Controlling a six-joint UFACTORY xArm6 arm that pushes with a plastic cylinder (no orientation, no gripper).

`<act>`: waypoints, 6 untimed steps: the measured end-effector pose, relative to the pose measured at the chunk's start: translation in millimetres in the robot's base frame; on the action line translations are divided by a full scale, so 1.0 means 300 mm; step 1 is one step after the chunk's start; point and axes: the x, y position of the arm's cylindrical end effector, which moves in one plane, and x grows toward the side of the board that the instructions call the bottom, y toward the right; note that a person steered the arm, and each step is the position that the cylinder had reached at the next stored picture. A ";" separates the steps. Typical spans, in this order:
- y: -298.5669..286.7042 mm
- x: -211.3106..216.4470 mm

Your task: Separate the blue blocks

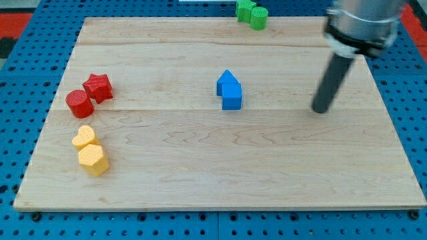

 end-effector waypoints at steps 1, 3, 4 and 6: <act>-0.019 -0.133; -0.368 -0.108; -0.529 0.117; -0.335 0.174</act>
